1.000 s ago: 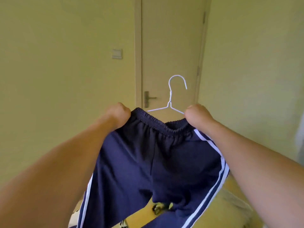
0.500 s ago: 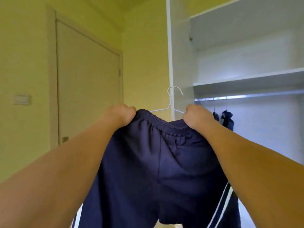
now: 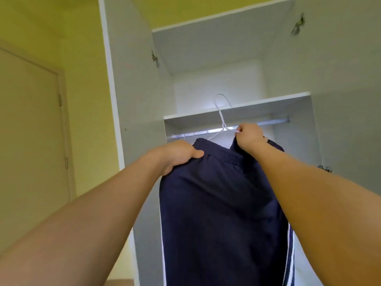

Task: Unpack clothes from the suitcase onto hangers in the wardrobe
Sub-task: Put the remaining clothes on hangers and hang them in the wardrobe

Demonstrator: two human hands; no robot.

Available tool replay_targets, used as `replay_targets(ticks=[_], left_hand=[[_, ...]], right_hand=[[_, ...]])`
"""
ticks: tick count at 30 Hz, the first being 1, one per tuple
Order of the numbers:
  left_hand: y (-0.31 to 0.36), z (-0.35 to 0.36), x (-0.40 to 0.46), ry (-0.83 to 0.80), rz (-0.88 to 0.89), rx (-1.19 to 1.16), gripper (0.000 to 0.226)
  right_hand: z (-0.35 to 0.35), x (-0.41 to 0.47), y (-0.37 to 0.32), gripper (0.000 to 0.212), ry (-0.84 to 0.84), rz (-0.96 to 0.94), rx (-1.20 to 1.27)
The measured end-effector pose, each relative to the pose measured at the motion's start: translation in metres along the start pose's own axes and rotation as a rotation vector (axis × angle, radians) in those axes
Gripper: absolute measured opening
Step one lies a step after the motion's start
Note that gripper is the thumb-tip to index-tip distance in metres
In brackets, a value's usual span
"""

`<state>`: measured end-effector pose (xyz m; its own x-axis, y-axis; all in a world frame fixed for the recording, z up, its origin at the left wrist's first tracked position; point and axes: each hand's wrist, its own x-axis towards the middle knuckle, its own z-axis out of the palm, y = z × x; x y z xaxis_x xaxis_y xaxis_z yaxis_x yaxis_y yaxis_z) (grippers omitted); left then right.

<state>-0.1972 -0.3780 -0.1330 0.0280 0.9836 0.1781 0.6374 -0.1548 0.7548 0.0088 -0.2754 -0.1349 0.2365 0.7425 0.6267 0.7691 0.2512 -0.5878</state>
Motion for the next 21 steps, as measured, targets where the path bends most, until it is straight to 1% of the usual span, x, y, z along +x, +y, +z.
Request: replay_targets(ticks=[2,5,7,8,9,10,12,13,15,17,21], left_hand=[[0.006,0.031,0.047,0.042,0.044,-0.057,0.028],[-0.001,0.078,0.111,0.097,0.049,-0.154,0.014],[-0.01,0.106,0.146,0.129,0.016,-0.21,0.013],[-0.017,0.124,0.172,0.126,0.011,-0.199,0.01],[-0.022,0.138,0.199,0.12,0.031,-0.14,0.009],[-0.027,0.149,0.22,0.143,0.014,-0.119,0.009],[-0.036,0.166,0.269,0.159,-0.032,-0.245,0.009],[-0.038,0.171,0.289,0.188,-0.048,-0.292,0.016],[-0.038,0.181,0.332,0.193,-0.081,-0.288,0.025],[-0.029,0.183,0.367,0.21,-0.063,-0.284,0.027],[0.008,0.177,0.436,0.259,-0.086,-0.285,0.028]], right_hand=[[0.012,0.029,0.025,0.025,0.026,0.043,0.071],[0.041,0.065,0.06,0.041,-0.041,0.077,0.173],[0.062,0.086,0.077,0.052,-0.067,0.131,0.214],[0.078,0.099,0.089,0.054,-0.073,0.177,0.233],[0.093,0.112,0.1,0.055,-0.072,0.217,0.248],[0.106,0.121,0.109,0.056,-0.075,0.238,0.266],[0.136,0.145,0.132,0.056,-0.091,0.267,0.269],[0.144,0.155,0.14,0.056,-0.104,0.271,0.254],[0.158,0.18,0.158,0.056,-0.141,0.279,0.188],[0.165,0.205,0.172,0.057,-0.182,0.288,0.091],[0.176,0.258,0.184,0.063,-0.275,0.253,-0.078]])
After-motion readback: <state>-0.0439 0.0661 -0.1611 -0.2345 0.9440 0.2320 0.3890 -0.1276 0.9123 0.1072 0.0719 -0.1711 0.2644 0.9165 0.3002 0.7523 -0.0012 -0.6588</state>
